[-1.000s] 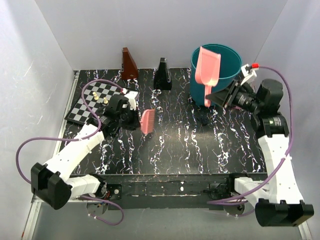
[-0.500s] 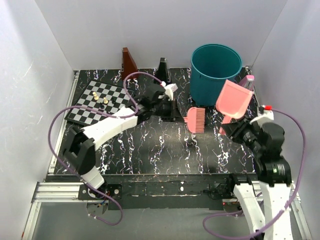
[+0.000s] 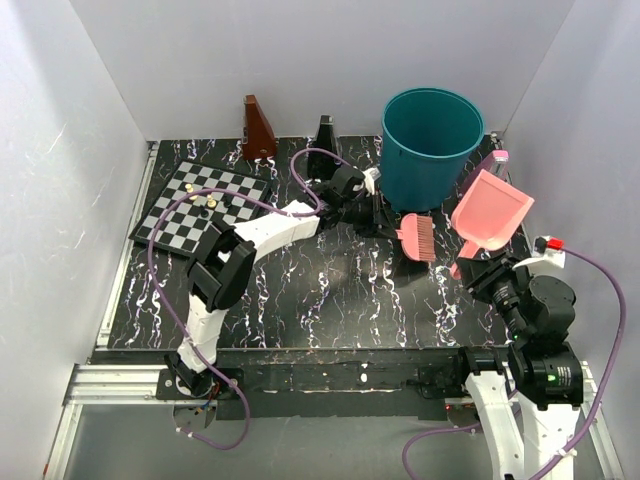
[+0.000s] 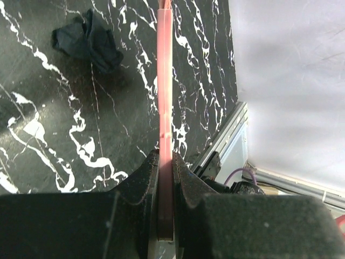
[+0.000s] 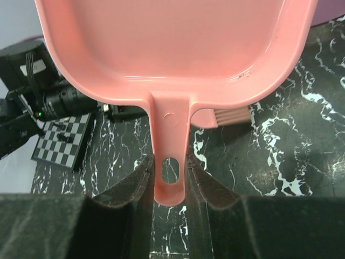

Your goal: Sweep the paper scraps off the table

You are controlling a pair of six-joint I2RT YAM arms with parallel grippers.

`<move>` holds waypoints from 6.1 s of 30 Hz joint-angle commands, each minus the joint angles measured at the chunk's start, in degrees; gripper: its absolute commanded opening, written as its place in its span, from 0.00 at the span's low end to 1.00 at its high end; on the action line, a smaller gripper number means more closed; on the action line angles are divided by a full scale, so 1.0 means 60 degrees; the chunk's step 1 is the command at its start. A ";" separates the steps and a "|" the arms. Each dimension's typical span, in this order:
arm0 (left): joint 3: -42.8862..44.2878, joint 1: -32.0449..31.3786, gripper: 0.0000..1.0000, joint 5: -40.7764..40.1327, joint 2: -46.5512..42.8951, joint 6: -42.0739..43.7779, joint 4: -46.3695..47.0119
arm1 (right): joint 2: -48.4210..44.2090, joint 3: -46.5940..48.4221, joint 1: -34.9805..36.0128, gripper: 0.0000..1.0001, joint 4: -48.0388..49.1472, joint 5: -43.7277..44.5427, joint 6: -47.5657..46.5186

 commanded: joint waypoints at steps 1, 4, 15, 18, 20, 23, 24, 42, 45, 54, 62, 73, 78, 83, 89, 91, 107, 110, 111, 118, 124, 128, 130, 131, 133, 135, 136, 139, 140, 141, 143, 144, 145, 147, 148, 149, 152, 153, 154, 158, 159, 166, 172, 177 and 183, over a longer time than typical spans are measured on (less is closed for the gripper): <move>0.0661 -0.0027 0.00 0.0060 0.0204 -0.0365 0.0402 | -0.0291 -0.0343 -0.0014 0.01 0.0509 -0.0735 0.0237; 0.0633 0.0002 0.00 -0.0845 0.0307 -0.0570 -0.0197 | -0.0379 -0.0388 -0.0028 0.01 0.0467 -0.0445 0.0353; -0.1007 0.0793 0.00 -0.2208 -0.0643 -0.1291 -0.1603 | 0.0103 -0.0401 -0.0028 0.01 -0.0149 0.0568 0.0295; -0.1301 0.0954 0.00 -0.3160 -0.1521 -0.0486 -0.2932 | 0.0673 -0.0461 -0.0014 0.01 -0.0382 0.0465 0.0412; -0.1506 0.1071 0.00 -0.3775 -0.2107 0.0202 -0.3769 | 0.1098 -0.0417 0.0001 0.01 -0.0587 0.0465 0.0427; -0.1974 0.1291 0.00 -0.4364 -0.3249 0.1125 -0.4519 | 0.1568 -0.0373 -0.0014 0.01 -0.0706 0.0041 0.0208; -0.2178 0.1350 0.00 -0.4335 -0.3658 0.1476 -0.4607 | 0.1671 -0.0373 -0.0014 0.01 -0.0706 0.0026 0.0178; -0.0498 0.1585 0.00 -0.8053 -0.6183 0.5390 -0.7010 | 0.4555 0.0520 0.2516 0.01 -0.0501 -0.1512 -0.0861; -0.0014 0.1585 0.00 -0.8101 -0.5890 0.5479 -0.7259 | 0.5288 0.0813 0.3455 0.01 -0.0617 -0.1396 -0.0950; 0.0032 0.1599 0.00 -0.6427 -0.5801 0.5185 -0.7303 | 0.6724 0.0857 0.4716 0.01 -0.0149 -0.1836 -0.1404; 0.0484 0.1585 0.00 -1.1113 -0.4735 0.6619 -0.7319 | 0.8540 0.1325 0.6035 0.01 -0.0150 -0.1439 -0.1668; 0.3340 0.1190 0.00 -1.2655 -0.0370 0.9037 -0.8402 | 1.0795 0.2599 0.7222 0.01 -0.1026 -0.0226 -0.2502; 0.4482 0.1058 0.00 -1.1750 0.0891 0.9375 -0.9191 | 1.1690 0.2967 0.7310 0.01 -0.1467 0.0200 -0.3176; 0.4851 0.0984 0.00 -1.0373 0.1332 0.9419 -0.9939 | 1.2319 0.3244 0.7310 0.01 -0.1613 0.0347 -0.3645; 0.4529 0.0750 0.00 -0.8718 0.1201 0.9244 -1.0394 | 1.3096 0.3772 0.7310 0.01 -0.1731 0.0348 -0.3909; 0.4485 0.0706 0.00 -0.7811 0.1040 0.9113 -1.0511 | 1.3185 0.3802 0.7310 0.01 -0.1687 0.0348 -0.3997; 0.4923 0.0691 0.00 -0.3078 0.0278 0.7267 -1.1375 | 1.2703 0.3026 0.7471 0.01 -0.1394 -0.0223 -0.4129; 0.5099 0.0691 0.00 -0.2374 0.0234 0.6931 -1.1507 | 1.2527 0.2909 0.7618 0.01 -0.1379 -0.0238 -0.4085; 0.5129 0.0706 0.00 -0.2184 0.0219 0.6842 -1.1551 | 1.2512 0.2879 0.7633 0.01 -0.1379 -0.0166 -0.4056; 0.5436 0.0793 0.00 -0.2296 -0.0613 0.6154 -1.1625 | 1.2336 0.2674 0.7647 0.01 -0.1218 0.0099 -0.3822; 0.6154 0.1306 0.00 -0.5134 -0.1581 0.5611 -1.2137 | 1.1839 0.2513 0.7648 0.01 -0.1058 0.0347 -0.3558; 0.5484 0.1336 0.00 -0.6515 -0.2605 0.5465 -1.1584 | 1.1224 0.2556 0.7633 0.01 -0.0984 0.0699 -0.3470; 0.4446 0.1350 0.00 -0.7495 -0.3380 0.5406 -1.0751 | 1.0931 0.2731 0.7633 0.01 -0.1100 0.0772 -0.3440; 0.3933 0.1394 0.00 -0.8007 -0.3848 0.5377 -1.0383 | 1.0799 0.2834 0.7633 0.01 -0.1188 0.0772 -0.3440; 0.2849 0.1540 0.00 -0.8785 -0.4699 0.5303 -0.9592 | 1.0579 0.3185 0.7618 0.01 -0.1451 0.0787 -0.3411; 0.1692 0.1657 0.00 -0.9328 -0.5519 0.5405 -0.8801 | 1.0417 0.3682 0.7574 0.01 -0.1889 0.0758 -0.3367; 0.1223 0.1672 0.00 -0.9504 -0.5943 0.5493 -0.8348 | 1.0330 0.3931 0.7545 0.01 -0.2095 0.0685 -0.3367; -0.0375 0.1687 0.00 -0.9740 -0.7043 0.5917 -0.7116 | 1.0139 0.4838 0.7268 0.01 -0.2594 0.0509 -0.3309; -0.0828 0.1687 0.00 -0.9784 -0.7351 0.6005 -0.6809 | 1.0095 0.5190 0.7150 0.01 -0.2697 0.0465 -0.3265; -0.1282 0.1687 0.00 -0.9784 -0.7687 0.6079 -0.6516 | 1.0080 0.5498 0.6975 0.01 -0.2843 0.0465 -0.3221; -0.2176 0.1687 0.00 -0.9755 -0.8449 0.6386 -0.5842 | 1.0182 0.6492 0.6594 0.01 -0.3150 -0.0046 -0.3192; -0.2514 0.1687 0.00 -0.9755 -0.8714 0.6460 -0.5636 | 1.0298 0.6903 0.6390 0.01 -0.3340 -0.0120 -0.3191; -0.2851 0.1687 0.00 -0.9697 -0.8934 0.6489 -0.5445 | 1.0459 0.7429 0.6228 0.01 -0.3531 -0.0150 -0.3191; -0.3350 0.1687 0.00 -0.9536 -0.9213 0.6548 -0.5224 | 1.0898 0.8454 0.5731 0.01 -0.4028 -0.0194 -0.3206; -0.3570 0.1687 0.00 -0.9506 -0.9301 0.6534 -0.5166 | 1.1103 0.8953 0.5612 0.01 -0.4306 -0.0180 -0.3206; -0.3746 0.1687 0.00 -0.9419 -0.9375 0.6548 -0.5092 | 1.1366 0.9509 0.5365 0.01 -0.4498 -0.0165 -0.3206; -0.4201 0.1687 0.00 -0.9039 -0.9492 0.6475 -0.4975 | 1.2113 1.1033 0.4735 0.01 -0.4996 -0.0325 -0.3206; -0.4333 0.1687 0.00 -0.8907 -0.9536 0.6461 -0.4945 | 1.2333 1.1546 0.4515 0.01 -0.5157 -0.0413 -0.3206; -0.4435 0.1687 0.00 -0.8746 -0.9551 0.6446 -0.4916 | 1.2597 1.1957 0.4237 0.01 -0.5275 -0.0545 -0.3177; -0.4831 0.1687 0.00 -0.8481 -0.9800 0.6417 -0.4843 | 1.3360 1.3336 0.3226 0.01 -0.5263 -0.1042 -0.2826; -0.4919 0.1687 0.00 -0.8452 -0.9916 0.6402 -0.4799 | 1.3405 1.3468 0.2977 0.01 -0.5058 -0.1247 -0.2680; -0.5535 0.1687 0.00 -0.7690 -1.0474 0.6402 -0.4271 | 1.3478 1.3310 0.1249 0.01 -0.2937 -0.4247 -0.1319; -0.5506 0.1687 0.00 -0.7382 -1.0328 0.6402 -0.4271 | 1.2337 1.0237 0.0105 0.01 0.2275 -0.7149 0.1739; -0.5506 0.1687 0.00 -0.7353 -1.0328 0.6402 -0.4257 | 1.1884 0.8261 -0.0409 0.01 0.5745 -0.8031 0.4404; -0.5535 0.1687 0.00 -0.7221 -1.0269 0.6373 -0.4272 | 1.1134 0.4537 -0.1375 0.01 1.2648 -0.7768 0.8874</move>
